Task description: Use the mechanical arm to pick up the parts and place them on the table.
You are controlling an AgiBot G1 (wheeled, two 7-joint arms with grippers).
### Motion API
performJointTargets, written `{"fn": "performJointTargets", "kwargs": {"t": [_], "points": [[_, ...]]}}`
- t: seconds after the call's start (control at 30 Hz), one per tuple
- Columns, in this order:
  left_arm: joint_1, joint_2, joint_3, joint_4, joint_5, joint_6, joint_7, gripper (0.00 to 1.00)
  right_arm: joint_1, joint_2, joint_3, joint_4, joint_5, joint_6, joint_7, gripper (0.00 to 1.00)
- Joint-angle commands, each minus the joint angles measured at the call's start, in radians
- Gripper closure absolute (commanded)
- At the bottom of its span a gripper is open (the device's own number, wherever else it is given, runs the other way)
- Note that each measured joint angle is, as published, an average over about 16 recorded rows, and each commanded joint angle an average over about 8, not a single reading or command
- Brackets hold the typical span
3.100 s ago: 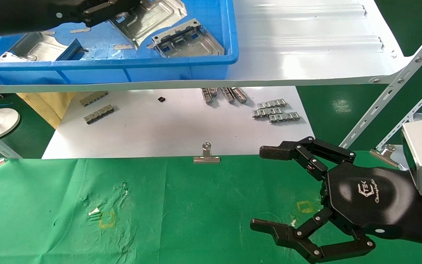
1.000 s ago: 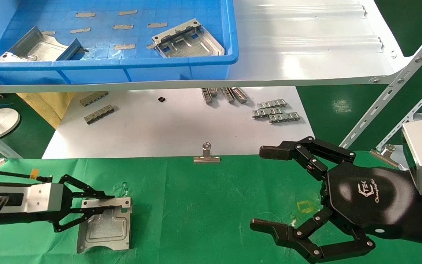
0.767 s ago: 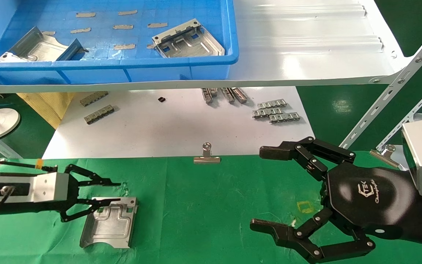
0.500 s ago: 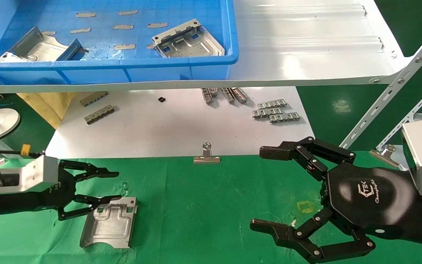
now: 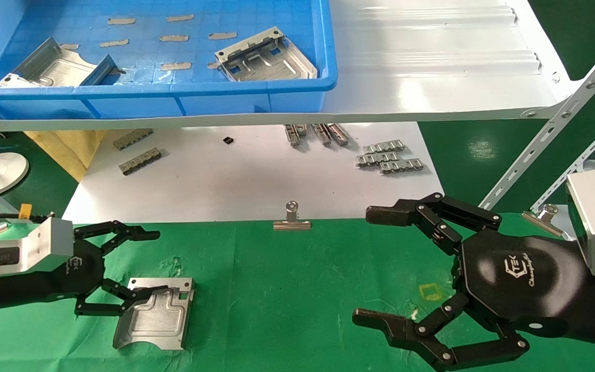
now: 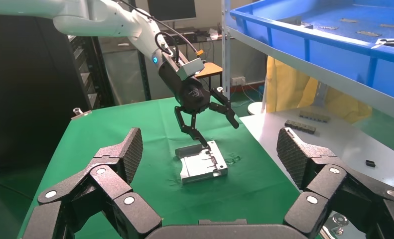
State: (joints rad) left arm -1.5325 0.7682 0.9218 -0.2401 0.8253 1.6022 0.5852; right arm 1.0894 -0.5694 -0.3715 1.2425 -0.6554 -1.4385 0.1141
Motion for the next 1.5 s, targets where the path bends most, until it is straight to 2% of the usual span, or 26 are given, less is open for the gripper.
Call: {"fn": "performJointTargets", "kwargs": {"t": [0.03,1.5], "points": [[-0.004,0.002,0.001,0.002,0.008,-0.001,0.004,0.0,0.0,0.0,0.0,0.0,0.0,0.0,0.0,0.0],[0.339,-0.116,-0.476,-0.774,-0.069,-0.079,-0.572,0.0,0.0,0.0,0.0,0.0,0.0,0.0,0.0,0.0]]}}
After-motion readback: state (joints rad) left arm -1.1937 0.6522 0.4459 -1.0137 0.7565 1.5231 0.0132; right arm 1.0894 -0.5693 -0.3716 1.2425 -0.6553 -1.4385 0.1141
